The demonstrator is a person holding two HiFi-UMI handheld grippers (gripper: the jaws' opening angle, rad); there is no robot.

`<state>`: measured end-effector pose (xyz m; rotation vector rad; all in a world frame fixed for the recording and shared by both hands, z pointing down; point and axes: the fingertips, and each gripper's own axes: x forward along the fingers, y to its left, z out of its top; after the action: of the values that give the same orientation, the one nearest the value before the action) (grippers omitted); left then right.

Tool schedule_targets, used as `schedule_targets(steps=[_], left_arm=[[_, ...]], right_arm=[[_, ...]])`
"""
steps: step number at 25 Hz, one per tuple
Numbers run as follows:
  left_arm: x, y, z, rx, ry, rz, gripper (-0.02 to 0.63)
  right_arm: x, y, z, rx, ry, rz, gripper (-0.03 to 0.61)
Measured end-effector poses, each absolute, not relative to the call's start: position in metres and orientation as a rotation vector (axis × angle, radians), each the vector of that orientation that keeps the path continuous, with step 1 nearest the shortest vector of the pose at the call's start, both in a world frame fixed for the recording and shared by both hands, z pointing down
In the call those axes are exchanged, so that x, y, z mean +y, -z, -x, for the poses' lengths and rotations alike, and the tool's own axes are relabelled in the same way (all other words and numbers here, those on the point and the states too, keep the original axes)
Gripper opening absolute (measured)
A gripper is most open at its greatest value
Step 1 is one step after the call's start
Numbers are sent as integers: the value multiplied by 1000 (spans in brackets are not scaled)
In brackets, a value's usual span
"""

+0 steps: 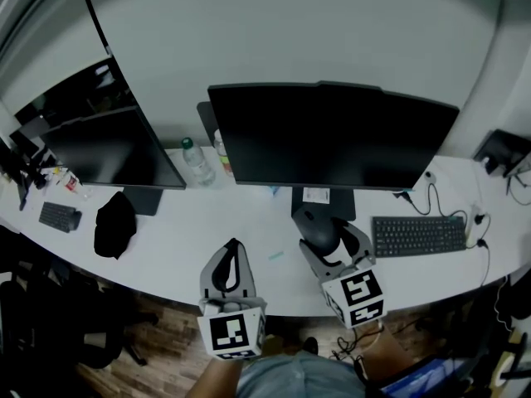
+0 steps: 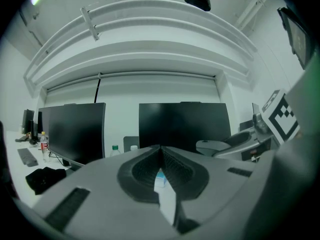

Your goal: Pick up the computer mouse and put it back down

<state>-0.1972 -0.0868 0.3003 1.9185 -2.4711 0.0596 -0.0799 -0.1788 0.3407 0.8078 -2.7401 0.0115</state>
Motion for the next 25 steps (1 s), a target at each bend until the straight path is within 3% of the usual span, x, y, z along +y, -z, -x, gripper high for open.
schedule_targets(steps=[25], left_arm=[[-111, -361, 234, -2374, -147, -1816, 5]], right_arm=[[-197, -430, 112, -2599, -151, -709, 302]])
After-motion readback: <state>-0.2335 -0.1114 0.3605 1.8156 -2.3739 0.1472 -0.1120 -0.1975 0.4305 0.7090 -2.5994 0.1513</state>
